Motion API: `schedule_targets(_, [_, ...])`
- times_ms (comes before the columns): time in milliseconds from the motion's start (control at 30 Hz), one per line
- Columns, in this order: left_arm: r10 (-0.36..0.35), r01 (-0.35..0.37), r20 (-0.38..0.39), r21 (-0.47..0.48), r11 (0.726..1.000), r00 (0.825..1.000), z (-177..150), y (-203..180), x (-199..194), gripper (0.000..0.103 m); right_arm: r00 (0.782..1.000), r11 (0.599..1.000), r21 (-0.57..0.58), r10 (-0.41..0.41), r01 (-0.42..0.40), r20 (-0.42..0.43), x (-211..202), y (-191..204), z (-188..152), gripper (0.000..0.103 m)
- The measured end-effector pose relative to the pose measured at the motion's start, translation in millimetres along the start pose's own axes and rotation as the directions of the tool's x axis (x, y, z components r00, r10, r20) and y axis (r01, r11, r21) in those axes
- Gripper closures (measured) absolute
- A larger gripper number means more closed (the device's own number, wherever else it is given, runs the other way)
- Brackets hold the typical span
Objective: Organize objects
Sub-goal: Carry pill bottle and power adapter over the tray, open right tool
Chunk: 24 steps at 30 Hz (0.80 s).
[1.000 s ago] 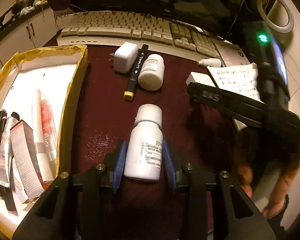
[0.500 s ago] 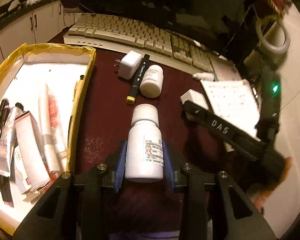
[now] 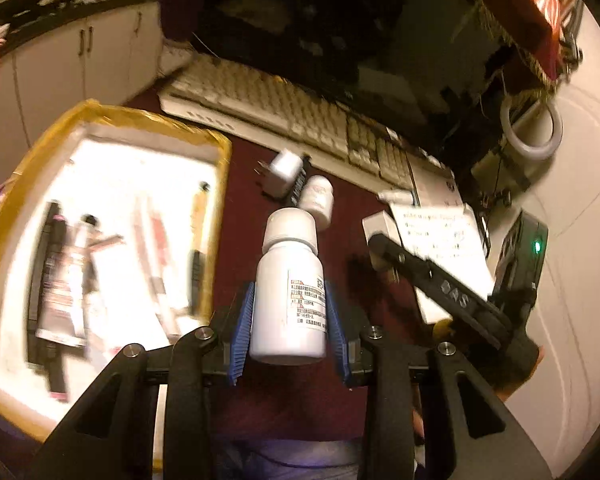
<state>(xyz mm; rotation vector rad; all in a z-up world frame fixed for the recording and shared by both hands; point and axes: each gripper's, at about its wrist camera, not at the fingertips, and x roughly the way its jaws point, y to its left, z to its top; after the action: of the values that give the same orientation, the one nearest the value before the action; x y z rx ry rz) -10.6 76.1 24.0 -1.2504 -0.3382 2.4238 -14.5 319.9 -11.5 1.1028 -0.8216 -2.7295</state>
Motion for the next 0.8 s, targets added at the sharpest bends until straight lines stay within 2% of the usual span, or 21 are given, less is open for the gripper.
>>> schedule_targets(100, [0.012, -0.010, 0.037, -0.034, 0.999, 0.999, 5.8, 17.4, -18.4, 0.071, 0.997, 0.997, -0.026, 0.078, -0.078, -0.021, -1.5, 25.4, -3.1, 0.062])
schedule_targets(233, [0.035, -0.027, 0.076, -0.099, 0.995, 0.997, 10.1, 48.4, -37.5, 0.071, 0.982, 0.979, -0.083, 0.184, -0.187, -0.044, 1.8, 63.2, -6.5, 0.062])
schedule_targets(333, [0.085, -0.069, 0.100, -0.152, 0.986, 0.991, 12.6, 76.9, -48.7, 0.071, 0.971, 0.965, -0.119, 0.223, -0.232, -0.081, 12.1, 88.3, -7.9, 0.062])
schedule_targets(500, [0.155, -0.131, 0.096, -0.223, 0.966, 0.983, 22.0, 118.8, -50.3, 0.071, 0.962, 0.951, -0.161, 0.246, -0.264, -0.119, 29.1, 118.0, -11.9, 0.062])
schedule_targets(633, [0.178, -0.161, 0.048, -0.249, 0.955, 0.983, 29.4, 138.2, -35.2, 0.071, 0.955, 0.943, -0.183, 0.252, -0.279, -0.160, 49.6, 140.7, -11.4, 0.062])
schedule_targets(733, [0.201, -0.194, 0.006, -0.244, 0.950, 0.980, 36.6, 141.5, -15.8, 0.071, 0.957, 0.940, -0.219, 0.222, -0.261, -0.187, 64.6, 155.5, -8.5, 0.062])
schedule_targets(800, [0.229, -0.230, -0.033, -0.235, 0.944, 0.973, 41.9, 141.7, -3.1, 0.071, 0.964, 0.945, -0.242, 0.172, -0.220, -0.202, 83.6, 165.8, -4.9, 0.062])
